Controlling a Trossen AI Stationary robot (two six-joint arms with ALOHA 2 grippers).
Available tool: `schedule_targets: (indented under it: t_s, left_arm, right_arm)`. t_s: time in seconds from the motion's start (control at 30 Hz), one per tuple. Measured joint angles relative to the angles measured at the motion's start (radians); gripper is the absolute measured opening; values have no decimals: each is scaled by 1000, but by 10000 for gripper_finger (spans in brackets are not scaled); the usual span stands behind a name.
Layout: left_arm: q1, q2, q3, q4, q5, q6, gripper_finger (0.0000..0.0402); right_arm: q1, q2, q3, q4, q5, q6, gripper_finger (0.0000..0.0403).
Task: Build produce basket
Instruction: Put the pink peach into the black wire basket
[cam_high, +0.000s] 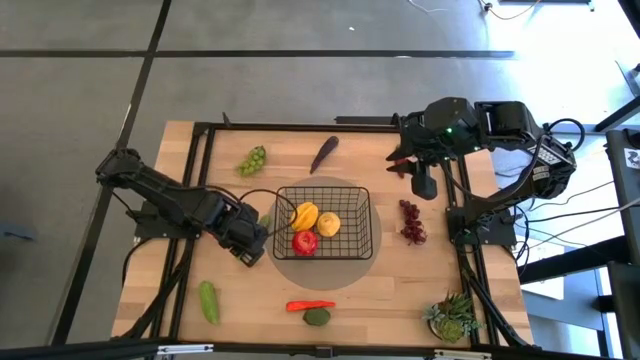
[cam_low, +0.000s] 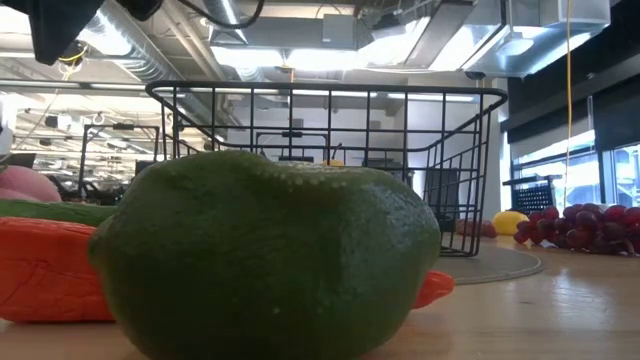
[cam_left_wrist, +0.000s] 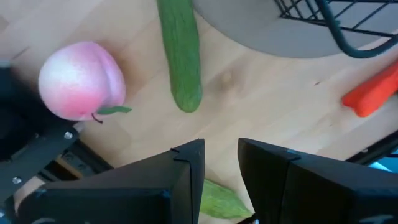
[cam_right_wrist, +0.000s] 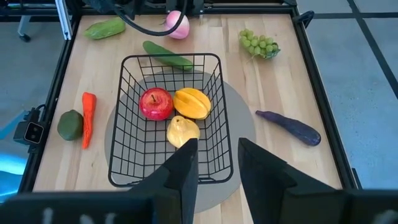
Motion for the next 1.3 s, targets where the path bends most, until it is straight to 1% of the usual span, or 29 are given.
schedule_targets:
  t_s: [0.07, 0.17, 0.37, 0.57, 0.67, 0.77, 1.07, 1.3]
  left_arm:
    - [1, 2, 0, 13, 1, 11, 86]
    - [10, 6, 0, 17, 9, 82, 86]
    - [11, 6, 0, 14, 27, 105, 84]
    - [11, 6, 0, 18, 23, 111, 50]
    - [11, 6, 0, 19, 16, 141, 43]
    - [11, 6, 0, 18, 21, 156, 53]
    - [11, 55, 0, -14, 12, 152, 115]
    - [11, 131, 0, -21, 9, 176, 120]
  right_arm:
    - [0, 0, 0, 0, 0, 0, 108]
    - [0, 0, 0, 3, 0, 0, 108]
    - [0, 0, 0, 8, 0, 0, 108]
    - [0, 1, 0, 8, 1, 0, 108]
    - [0, 1, 0, 8, 1, 0, 108]
    - [0, 1, 0, 8, 1, 0, 108]
    - [0, 1, -6, 10, 1, 0, 108]
    - [0, 2, -54, 25, 1, 5, 108]
